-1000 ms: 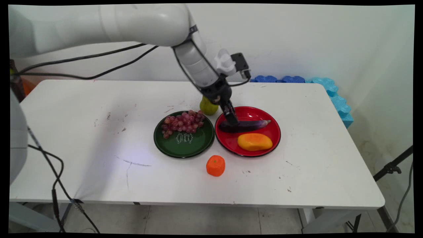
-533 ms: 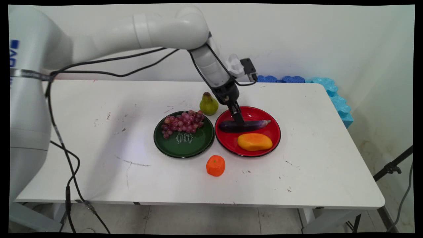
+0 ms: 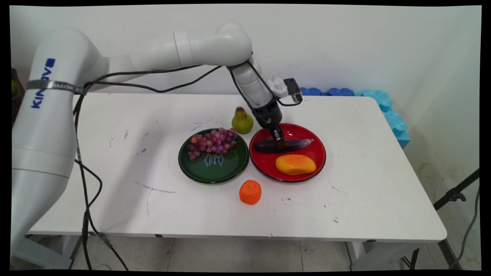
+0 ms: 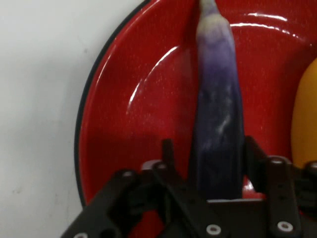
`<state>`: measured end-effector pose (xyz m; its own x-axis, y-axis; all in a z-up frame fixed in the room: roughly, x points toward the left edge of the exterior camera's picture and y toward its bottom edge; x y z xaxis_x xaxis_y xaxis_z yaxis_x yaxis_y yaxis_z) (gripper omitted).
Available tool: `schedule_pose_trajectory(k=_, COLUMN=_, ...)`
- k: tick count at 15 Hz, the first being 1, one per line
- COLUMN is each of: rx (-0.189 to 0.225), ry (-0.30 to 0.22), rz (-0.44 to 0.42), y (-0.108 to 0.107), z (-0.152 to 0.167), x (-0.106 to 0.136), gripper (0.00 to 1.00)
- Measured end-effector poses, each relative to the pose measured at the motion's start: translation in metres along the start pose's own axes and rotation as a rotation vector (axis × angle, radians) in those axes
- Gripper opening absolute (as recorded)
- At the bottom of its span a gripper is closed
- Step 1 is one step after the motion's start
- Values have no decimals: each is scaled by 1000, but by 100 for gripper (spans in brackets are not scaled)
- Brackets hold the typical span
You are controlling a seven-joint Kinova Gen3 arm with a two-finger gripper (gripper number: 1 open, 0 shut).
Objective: Pick up the eggplant from the red plate, then place the picked object on the table
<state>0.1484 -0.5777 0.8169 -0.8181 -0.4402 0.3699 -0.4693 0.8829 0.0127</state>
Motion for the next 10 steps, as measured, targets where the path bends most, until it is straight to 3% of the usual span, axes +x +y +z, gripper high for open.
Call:
schedule_pose_trajectory(k=5, rx=0, ry=26, rz=18, y=1, z=-11, x=10, gripper=0)
schedule_pose_trajectory(k=10, rx=27, ry=103, rz=39, y=25, z=-80, x=22, gripper=0)
